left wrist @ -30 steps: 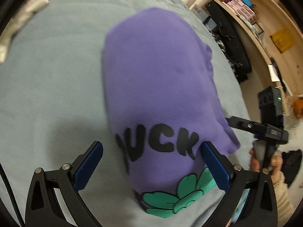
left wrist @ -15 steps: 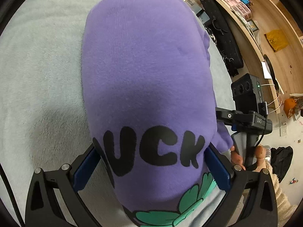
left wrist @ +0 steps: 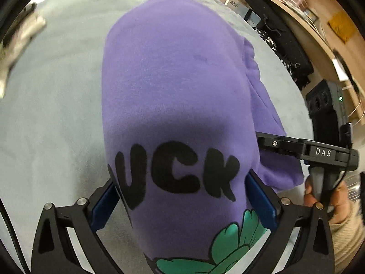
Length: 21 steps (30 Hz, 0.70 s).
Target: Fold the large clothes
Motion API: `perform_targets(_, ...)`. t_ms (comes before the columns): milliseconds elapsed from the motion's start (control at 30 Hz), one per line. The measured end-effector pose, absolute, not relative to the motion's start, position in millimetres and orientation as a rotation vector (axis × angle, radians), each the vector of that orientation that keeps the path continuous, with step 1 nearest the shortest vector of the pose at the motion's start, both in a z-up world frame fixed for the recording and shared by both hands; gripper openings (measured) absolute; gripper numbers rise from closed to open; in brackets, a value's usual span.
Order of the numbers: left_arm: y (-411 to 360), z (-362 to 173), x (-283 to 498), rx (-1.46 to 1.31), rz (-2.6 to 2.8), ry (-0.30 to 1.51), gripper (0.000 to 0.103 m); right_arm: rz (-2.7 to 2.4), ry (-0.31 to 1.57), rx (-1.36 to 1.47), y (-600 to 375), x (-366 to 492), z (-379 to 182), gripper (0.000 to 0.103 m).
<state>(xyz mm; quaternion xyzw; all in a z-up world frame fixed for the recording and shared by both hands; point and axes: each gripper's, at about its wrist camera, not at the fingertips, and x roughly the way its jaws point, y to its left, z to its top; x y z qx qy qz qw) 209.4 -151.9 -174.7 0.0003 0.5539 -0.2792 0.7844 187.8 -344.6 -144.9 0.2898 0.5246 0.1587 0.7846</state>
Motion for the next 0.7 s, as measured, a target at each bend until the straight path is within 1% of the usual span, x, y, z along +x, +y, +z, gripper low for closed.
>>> perform_targets(133, -153, -151, 198, 0.091, -0.577, 1.084, 0.093, 0.33, 1.109, 0.597, -337, 182, -134, 0.045)
perform_targets(300, -144, -114, 193, 0.12, -0.574, 1.011, 0.091, 0.342, 1.044, 0.588, -320, 166, -113, 0.044)
perform_targets(367, -130, -101, 191, 0.118, -0.573, 0.996, 0.091, 0.351, 1.018, 0.595, -310, 158, -102, 0.044)
perform_targets(700, -20, -31, 135, 0.097, -0.531, 0.867, 0.09, 0.424, 0.917, 0.582, -242, 126, -41, 0.044)
